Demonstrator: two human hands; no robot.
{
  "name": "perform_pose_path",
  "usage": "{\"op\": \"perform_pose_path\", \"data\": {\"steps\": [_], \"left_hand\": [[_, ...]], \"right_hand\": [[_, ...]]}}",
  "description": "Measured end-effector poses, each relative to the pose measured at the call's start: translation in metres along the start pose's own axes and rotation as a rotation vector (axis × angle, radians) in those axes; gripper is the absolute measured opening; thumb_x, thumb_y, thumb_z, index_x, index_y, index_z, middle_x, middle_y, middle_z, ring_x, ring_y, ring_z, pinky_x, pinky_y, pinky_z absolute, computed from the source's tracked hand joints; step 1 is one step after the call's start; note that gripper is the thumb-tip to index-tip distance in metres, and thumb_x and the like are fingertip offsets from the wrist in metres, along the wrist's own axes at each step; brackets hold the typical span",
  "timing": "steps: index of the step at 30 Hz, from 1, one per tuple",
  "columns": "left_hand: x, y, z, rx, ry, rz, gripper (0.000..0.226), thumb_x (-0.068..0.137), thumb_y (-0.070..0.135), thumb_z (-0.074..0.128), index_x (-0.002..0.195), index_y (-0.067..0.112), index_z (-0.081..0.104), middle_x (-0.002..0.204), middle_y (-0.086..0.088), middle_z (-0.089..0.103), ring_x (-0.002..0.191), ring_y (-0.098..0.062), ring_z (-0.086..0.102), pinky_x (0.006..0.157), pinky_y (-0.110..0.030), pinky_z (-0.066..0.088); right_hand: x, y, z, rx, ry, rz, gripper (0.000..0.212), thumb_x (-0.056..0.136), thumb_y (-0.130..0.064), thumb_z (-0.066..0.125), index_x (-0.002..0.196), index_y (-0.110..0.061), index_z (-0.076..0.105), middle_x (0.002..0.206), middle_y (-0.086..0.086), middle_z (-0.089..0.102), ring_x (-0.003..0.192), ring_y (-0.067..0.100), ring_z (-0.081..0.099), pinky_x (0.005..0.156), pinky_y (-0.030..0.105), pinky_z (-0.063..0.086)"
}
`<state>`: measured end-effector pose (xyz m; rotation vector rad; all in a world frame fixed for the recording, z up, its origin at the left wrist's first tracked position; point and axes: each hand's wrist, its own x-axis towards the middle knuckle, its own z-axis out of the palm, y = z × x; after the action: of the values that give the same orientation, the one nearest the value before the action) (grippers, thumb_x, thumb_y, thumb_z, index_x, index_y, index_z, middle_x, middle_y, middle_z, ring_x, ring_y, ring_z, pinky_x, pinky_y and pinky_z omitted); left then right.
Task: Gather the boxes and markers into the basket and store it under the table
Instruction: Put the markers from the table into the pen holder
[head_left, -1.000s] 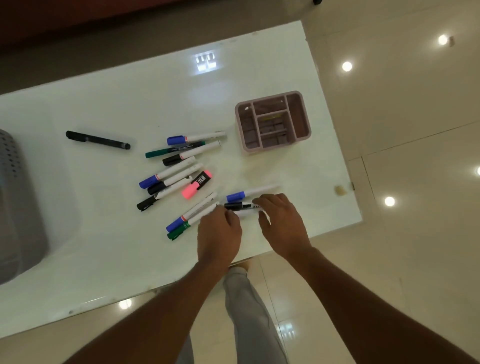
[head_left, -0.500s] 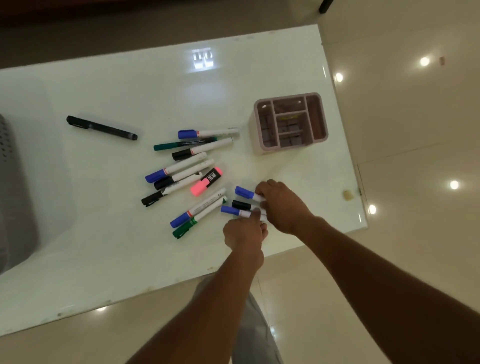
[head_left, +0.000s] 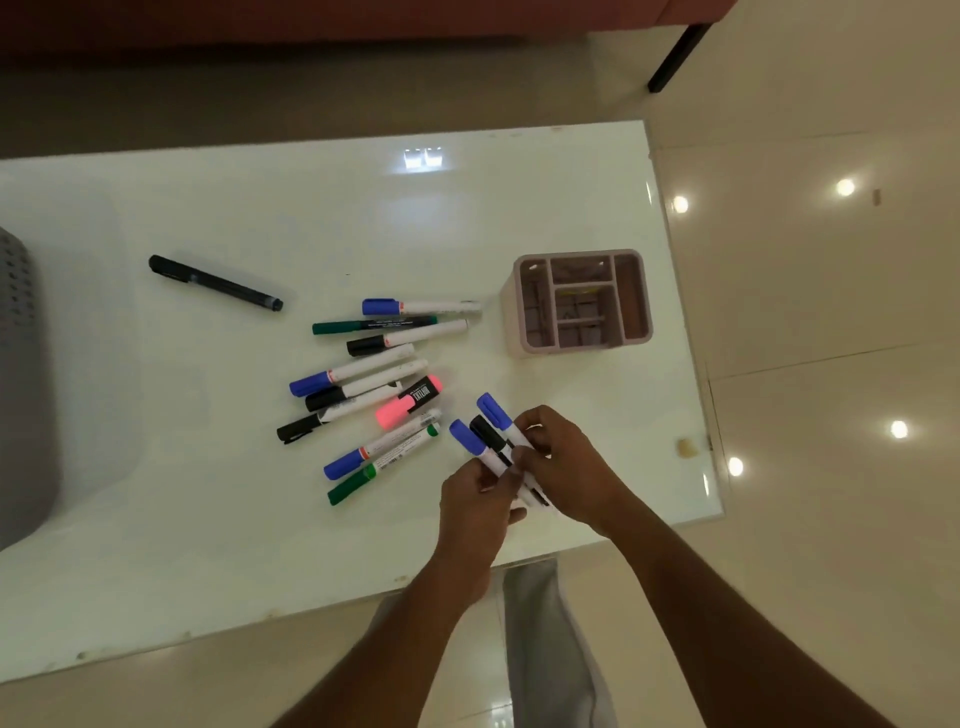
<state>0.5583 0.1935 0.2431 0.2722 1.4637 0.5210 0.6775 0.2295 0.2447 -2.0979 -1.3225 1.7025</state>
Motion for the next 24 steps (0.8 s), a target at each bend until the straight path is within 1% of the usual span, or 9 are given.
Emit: {"op": "perform_pose_path", "data": {"steps": [4, 7, 8, 11, 14, 17, 19, 22, 24], "left_hand": [[-0.007, 0.019, 0.017, 0.088, 0.008, 0.185, 0.021, 0.089, 0.022, 0.069, 0.107, 0.011, 0.068, 0.094, -0.01, 0.074, 0.087, -0.023, 0.073, 0.076, -0.032, 0.061], [-0.012, 0.048, 0.03, 0.115, 0.097, 0.359, 0.016, 0.088, 0.021, 0.07, 0.101, 0.012, 0.071, 0.088, -0.005, 0.075, 0.081, -0.017, 0.072, 0.072, -0.029, 0.06], [-0.014, 0.059, 0.034, 0.117, 0.145, 0.407, 0.014, 0.088, 0.021, 0.07, 0.098, 0.012, 0.071, 0.086, -0.003, 0.075, 0.079, -0.015, 0.072, 0.072, -0.031, 0.06], [-0.018, 0.092, 0.049, 0.053, 0.277, 0.521, 0.008, 0.084, 0.022, 0.073, 0.089, 0.016, 0.071, 0.083, 0.001, 0.075, 0.079, -0.015, 0.071, 0.076, -0.04, 0.06], [-0.015, 0.115, 0.066, -0.012, 0.418, 0.638, 0.012, 0.081, 0.029, 0.077, 0.082, 0.02, 0.07, 0.08, 0.0, 0.074, 0.082, -0.021, 0.07, 0.081, -0.049, 0.057], [0.002, 0.125, 0.075, 0.007, 0.574, 0.672, 0.023, 0.08, 0.037, 0.077, 0.081, 0.015, 0.07, 0.076, -0.002, 0.071, 0.082, -0.024, 0.067, 0.084, -0.05, 0.054], [0.013, 0.122, 0.077, 0.025, 0.635, 0.684, 0.023, 0.081, 0.035, 0.077, 0.079, 0.013, 0.069, 0.074, -0.001, 0.07, 0.079, -0.022, 0.065, 0.082, -0.042, 0.053], [0.021, 0.116, 0.08, 0.054, 0.672, 0.72, 0.019, 0.084, 0.031, 0.075, 0.078, 0.015, 0.067, 0.07, 0.002, 0.068, 0.073, -0.018, 0.061, 0.073, -0.018, 0.045], [0.025, 0.114, 0.083, 0.082, 0.669, 0.754, 0.017, 0.085, 0.03, 0.073, 0.08, 0.015, 0.068, 0.068, 0.002, 0.067, 0.07, -0.015, 0.059, 0.069, -0.015, 0.043]], "right_hand": [[-0.014, -0.01, -0.032, 0.21, 0.038, -0.117, 0.017, 0.093, -0.008, 0.062, 0.106, -0.018, 0.058, 0.096, 0.003, 0.071, 0.082, 0.016, 0.068, 0.066, 0.019, 0.051], [-0.014, -0.036, -0.064, 0.229, 0.068, -0.262, 0.017, 0.092, -0.01, 0.065, 0.106, -0.018, 0.059, 0.098, 0.0, 0.07, 0.087, 0.015, 0.069, 0.075, 0.024, 0.056], [-0.012, -0.048, -0.075, 0.226, 0.089, -0.321, 0.017, 0.092, -0.01, 0.065, 0.106, -0.017, 0.058, 0.099, 0.001, 0.069, 0.089, 0.015, 0.068, 0.078, 0.025, 0.056], [0.001, -0.087, -0.106, 0.272, 0.179, -0.447, 0.019, 0.092, -0.012, 0.063, 0.109, -0.015, 0.056, 0.104, 0.014, 0.064, 0.093, 0.026, 0.067, 0.084, 0.037, 0.059], [0.025, -0.12, -0.121, 0.308, 0.201, -0.501, 0.019, 0.095, -0.009, 0.06, 0.112, -0.015, 0.053, 0.105, 0.01, 0.068, 0.093, 0.018, 0.07, 0.087, 0.034, 0.059], [0.054, -0.135, -0.12, 0.278, 0.192, -0.511, 0.022, 0.094, -0.007, 0.061, 0.114, -0.012, 0.054, 0.11, 0.01, 0.069, 0.1, 0.021, 0.07, 0.094, 0.04, 0.057], [0.07, -0.134, -0.115, 0.242, 0.15, -0.497, 0.025, 0.093, -0.008, 0.062, 0.117, -0.009, 0.054, 0.112, 0.01, 0.068, 0.103, 0.023, 0.069, 0.092, 0.04, 0.058], [0.085, -0.12, -0.109, 0.167, 0.127, -0.494, 0.023, 0.092, -0.008, 0.061, 0.114, -0.01, 0.054, 0.109, 0.01, 0.068, 0.101, 0.027, 0.069, 0.086, 0.044, 0.059], [0.091, -0.11, -0.106, 0.093, 0.123, -0.497, 0.02, 0.091, -0.004, 0.059, 0.11, -0.011, 0.055, 0.106, 0.007, 0.068, 0.097, 0.023, 0.069, 0.088, 0.042, 0.058]]}}
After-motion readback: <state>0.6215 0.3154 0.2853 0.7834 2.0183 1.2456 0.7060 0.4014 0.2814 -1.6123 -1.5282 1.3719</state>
